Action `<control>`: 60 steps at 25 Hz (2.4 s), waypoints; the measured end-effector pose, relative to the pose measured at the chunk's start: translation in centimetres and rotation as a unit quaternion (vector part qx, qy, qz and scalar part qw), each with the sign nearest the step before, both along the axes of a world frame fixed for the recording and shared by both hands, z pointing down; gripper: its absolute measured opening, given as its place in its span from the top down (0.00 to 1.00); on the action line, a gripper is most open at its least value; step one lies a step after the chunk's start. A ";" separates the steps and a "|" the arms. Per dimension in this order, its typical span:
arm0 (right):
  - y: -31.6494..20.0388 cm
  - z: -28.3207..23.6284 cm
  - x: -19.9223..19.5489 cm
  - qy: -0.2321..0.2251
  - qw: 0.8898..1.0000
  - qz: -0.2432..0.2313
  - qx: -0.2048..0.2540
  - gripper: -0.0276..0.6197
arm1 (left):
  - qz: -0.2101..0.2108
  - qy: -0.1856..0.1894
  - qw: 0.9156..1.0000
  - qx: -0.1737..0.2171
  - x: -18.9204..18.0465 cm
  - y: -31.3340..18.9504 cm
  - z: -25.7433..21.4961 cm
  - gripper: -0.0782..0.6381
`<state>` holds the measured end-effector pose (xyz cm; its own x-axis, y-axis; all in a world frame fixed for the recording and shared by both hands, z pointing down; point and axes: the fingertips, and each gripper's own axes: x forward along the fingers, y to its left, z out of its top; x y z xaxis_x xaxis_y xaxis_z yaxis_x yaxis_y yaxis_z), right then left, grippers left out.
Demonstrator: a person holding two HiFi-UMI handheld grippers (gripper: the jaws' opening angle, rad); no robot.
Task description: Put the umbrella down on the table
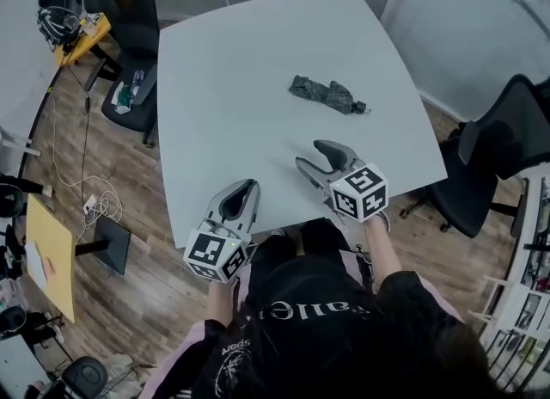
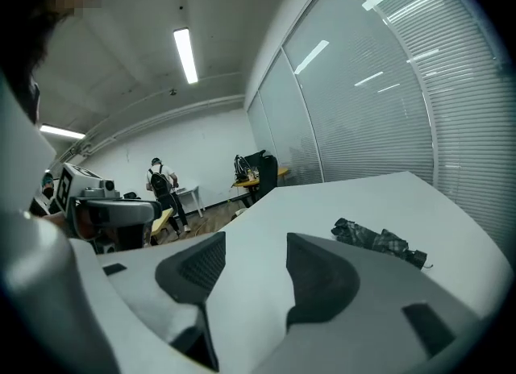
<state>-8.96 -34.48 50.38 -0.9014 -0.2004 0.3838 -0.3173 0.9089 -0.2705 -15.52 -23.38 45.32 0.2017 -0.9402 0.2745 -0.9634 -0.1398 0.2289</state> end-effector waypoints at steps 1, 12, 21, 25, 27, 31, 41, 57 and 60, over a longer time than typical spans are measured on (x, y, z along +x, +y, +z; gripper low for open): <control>0.9 -0.1 0.0 -0.002 1.000 0.001 -0.001 0.58 | 0.000 0.000 1.000 -0.001 -0.2 0.5 0.2 0.85; 8.2 -1.5 0.7 -0.040 0.998 0.032 -0.021 0.71 | 0.022 0.000 1.000 0.004 -0.3 5.3 0.1 0.85; 11.2 -1.5 0.8 -0.044 0.998 0.035 -0.020 0.87 | 0.041 0.006 0.999 0.014 0.4 6.6 0.2 0.85; 11.9 -1.5 0.4 -0.041 0.999 0.024 -0.008 0.91 | 0.050 0.008 0.999 0.017 0.5 6.7 0.4 0.85; 12.1 -1.4 0.3 -0.039 0.999 0.025 -0.005 0.91 | 0.054 0.008 0.998 0.020 0.7 6.8 0.5 0.85; 12.1 -1.4 0.4 -0.041 0.999 0.031 0.001 0.92 | 0.062 0.007 0.998 0.021 0.9 6.6 0.7 0.85; 12.2 -1.2 0.1 -0.027 0.999 0.029 0.008 0.92 | 0.067 0.003 0.997 0.024 0.4 6.6 0.5 0.85; 11.1 -1.0 1.0 -0.007 0.999 0.041 0.015 0.92 | 0.083 0.016 0.996 0.030 1.1 5.8 0.6 0.85; 10.4 -1.2 0.9 -0.002 0.999 0.035 0.023 0.92 | 0.081 0.016 0.996 0.038 1.0 5.2 0.3 0.85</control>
<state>-8.06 -24.12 49.21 -0.8860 -0.2806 0.3692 -0.3795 0.8963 -0.2295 -14.53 -18.13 45.58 0.3598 -0.9124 0.1951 -0.9190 -0.3105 0.2430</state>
